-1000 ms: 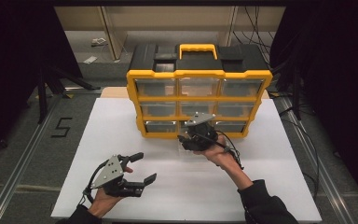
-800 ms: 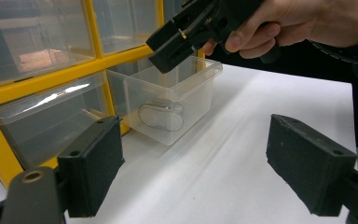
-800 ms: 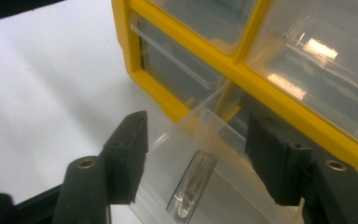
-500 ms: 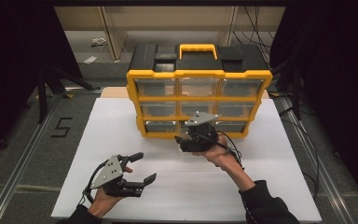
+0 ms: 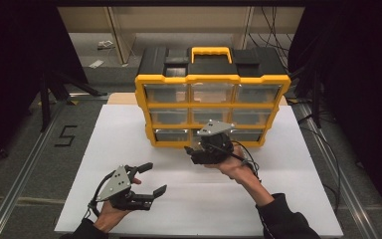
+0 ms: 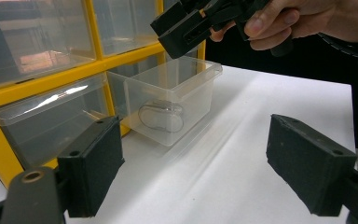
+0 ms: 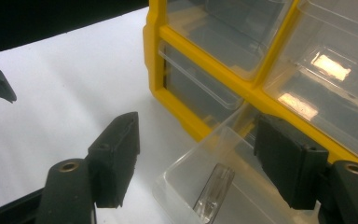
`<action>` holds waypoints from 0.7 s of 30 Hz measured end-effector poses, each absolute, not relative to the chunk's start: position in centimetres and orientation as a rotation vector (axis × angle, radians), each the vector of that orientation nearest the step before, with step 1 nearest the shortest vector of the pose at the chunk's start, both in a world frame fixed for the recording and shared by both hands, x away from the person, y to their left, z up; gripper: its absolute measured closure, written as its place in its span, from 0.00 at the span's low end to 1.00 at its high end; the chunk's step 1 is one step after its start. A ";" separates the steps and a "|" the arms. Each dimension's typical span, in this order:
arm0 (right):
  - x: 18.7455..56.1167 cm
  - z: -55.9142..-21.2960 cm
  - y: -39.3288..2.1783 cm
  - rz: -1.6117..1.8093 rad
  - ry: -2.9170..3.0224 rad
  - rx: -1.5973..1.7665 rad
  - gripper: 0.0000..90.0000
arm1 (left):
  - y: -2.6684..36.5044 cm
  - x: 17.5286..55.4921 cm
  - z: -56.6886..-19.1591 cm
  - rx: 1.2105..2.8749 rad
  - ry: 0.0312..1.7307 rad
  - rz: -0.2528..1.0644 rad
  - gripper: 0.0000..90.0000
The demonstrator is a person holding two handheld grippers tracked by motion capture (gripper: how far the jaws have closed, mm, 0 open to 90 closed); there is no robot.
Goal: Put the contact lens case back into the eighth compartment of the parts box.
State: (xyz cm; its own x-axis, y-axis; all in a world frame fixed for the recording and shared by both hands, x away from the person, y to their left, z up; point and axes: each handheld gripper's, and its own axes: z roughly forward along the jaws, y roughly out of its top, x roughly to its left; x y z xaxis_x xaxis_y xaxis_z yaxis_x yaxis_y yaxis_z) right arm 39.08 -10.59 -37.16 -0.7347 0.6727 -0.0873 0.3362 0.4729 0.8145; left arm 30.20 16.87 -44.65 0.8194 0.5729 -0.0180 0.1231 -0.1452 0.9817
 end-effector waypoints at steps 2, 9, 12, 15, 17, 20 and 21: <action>39.0 -37.1 -10.7 1.160 2.329 0.844 0.35 | 16.9 30.2 -44.7 1.698 0.547 0.428 0.20; 38.4 -36.8 -11.0 1.181 2.319 0.831 0.33 | 16.9 30.1 -44.6 1.692 0.549 0.426 0.20; 38.1 -36.7 -11.1 1.190 2.309 0.826 0.32 | 16.9 30.2 -44.6 1.690 0.548 0.427 0.20; 37.9 -36.6 -11.1 1.193 2.312 0.817 0.32 | 16.9 30.2 -44.6 1.694 0.547 0.428 0.20; 37.7 -36.6 -11.1 1.200 2.313 0.818 0.31 | 16.9 30.2 -44.6 1.691 0.548 0.427 0.20; 37.4 -36.6 -11.1 1.212 2.317 0.816 0.31 | 16.9 30.1 -44.6 1.691 0.543 0.429 0.20; 37.3 -36.6 -11.1 1.215 2.319 0.820 0.30 | 16.9 30.1 -44.6 1.691 0.541 0.429 0.20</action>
State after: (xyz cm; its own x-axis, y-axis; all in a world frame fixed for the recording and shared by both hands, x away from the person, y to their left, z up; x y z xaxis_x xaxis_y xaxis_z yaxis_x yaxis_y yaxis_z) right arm 37.33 -11.14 -36.59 -0.7500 0.6573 -0.0737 0.3137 0.4515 0.8353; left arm 30.10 16.89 -44.60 0.8210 0.5708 -0.0142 0.1166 -0.1434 0.9828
